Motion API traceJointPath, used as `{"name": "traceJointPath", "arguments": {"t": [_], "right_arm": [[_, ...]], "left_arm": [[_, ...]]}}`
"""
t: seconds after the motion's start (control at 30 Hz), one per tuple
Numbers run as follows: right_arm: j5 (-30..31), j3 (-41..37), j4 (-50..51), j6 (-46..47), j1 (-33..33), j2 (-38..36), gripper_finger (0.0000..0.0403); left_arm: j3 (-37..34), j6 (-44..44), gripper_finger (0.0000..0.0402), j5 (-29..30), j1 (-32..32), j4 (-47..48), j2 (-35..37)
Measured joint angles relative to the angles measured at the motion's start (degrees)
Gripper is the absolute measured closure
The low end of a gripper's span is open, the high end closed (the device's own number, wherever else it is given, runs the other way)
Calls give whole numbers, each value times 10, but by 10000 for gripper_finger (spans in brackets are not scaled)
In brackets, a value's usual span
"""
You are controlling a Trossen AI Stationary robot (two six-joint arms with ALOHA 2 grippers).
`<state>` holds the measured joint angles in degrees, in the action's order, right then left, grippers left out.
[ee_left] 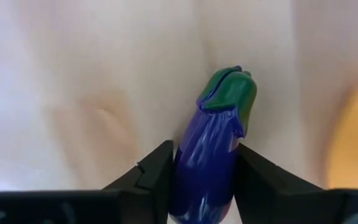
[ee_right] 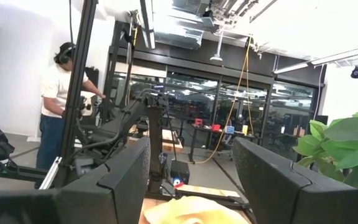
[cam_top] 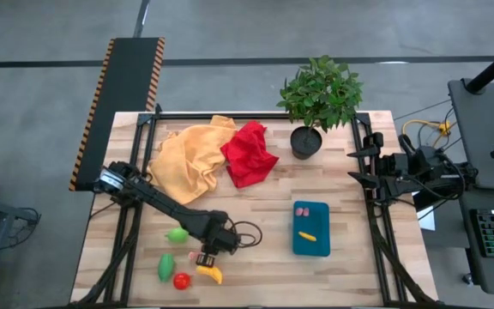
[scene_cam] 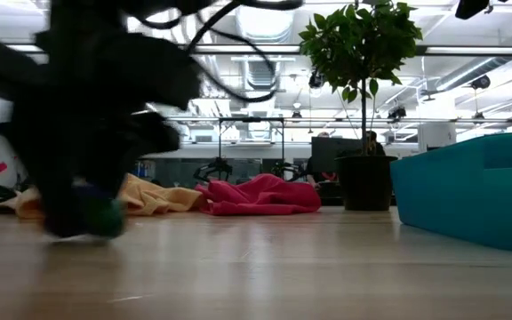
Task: Pick and placing Produce into tupperware
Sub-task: Put the eggplant into the blue bin
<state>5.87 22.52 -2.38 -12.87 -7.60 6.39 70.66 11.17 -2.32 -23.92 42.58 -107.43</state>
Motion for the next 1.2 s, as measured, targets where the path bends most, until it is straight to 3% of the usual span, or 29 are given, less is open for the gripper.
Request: {"name": "traceJointPath", "arguments": {"t": [0.27,0.67,0.83,1.03,1.2], "right_arm": [[2,0,-1,-7,0,0,179],[2,0,-18,4,0,0,179],[2,0,-22,4,0,0,179],[3,0,-43,4,0,0,179],[2,0,-57,7,0,-1,179]], "left_arm": [[56,-88,292,97,45,-37,0],[111,-304,292,108,116,-351,-2],[101,-310,291,35,150,-475,-2],[96,-310,291,1,163,-590,-36],[147,-310,291,-17,166,-615,-105]]}}
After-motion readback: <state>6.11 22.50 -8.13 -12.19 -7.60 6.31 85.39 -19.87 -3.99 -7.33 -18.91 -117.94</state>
